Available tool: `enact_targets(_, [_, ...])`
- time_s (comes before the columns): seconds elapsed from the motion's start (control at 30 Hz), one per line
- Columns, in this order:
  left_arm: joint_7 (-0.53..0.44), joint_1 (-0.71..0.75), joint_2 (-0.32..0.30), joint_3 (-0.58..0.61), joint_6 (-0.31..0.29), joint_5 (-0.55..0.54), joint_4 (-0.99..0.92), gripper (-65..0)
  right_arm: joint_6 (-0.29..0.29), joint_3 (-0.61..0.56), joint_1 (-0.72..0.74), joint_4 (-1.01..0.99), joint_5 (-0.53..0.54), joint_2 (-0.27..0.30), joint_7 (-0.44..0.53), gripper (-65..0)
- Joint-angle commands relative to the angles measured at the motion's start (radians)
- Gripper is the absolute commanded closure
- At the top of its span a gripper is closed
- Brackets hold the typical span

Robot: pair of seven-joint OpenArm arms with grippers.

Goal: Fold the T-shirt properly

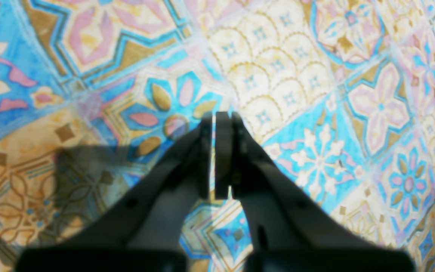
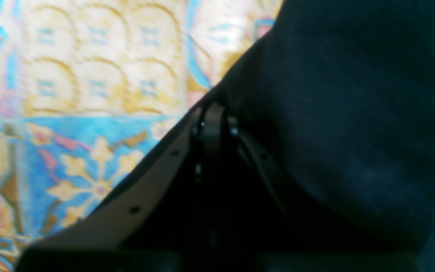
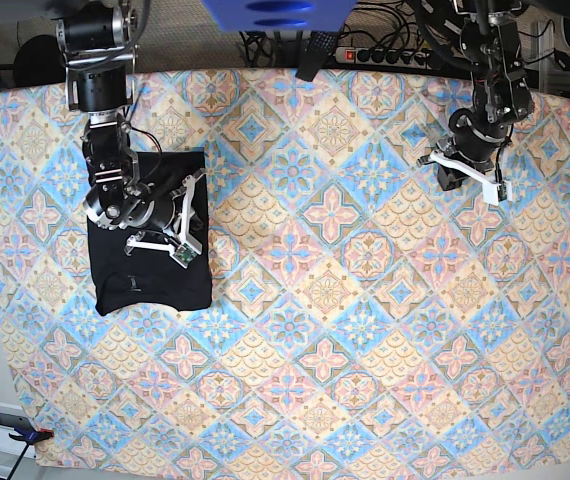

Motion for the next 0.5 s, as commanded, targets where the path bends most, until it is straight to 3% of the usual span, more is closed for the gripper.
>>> enact_targets(0.0, [-0.019,-0.002,-0.009,-0.003,-0.004,-0.009,0.020,-0.8,-0.023,0.008,0.005,0.006,-0.048,0.018,-0.057,0.0])
enact_targets(0.33, [-0.019,-0.002,-0.009,-0.003,-0.004,-0.009,0.020,-0.8,-0.023,0.008,-0.070,0.093,-0.046,0.008,-0.057,0.0])
enact_targets(0.47, [-0.019,-0.006,-0.009,-0.003,-0.004,-0.009,0.020,-0.8,-0.023,0.010,-0.079,0.092,-0.046,-0.050,-0.031,0.0])
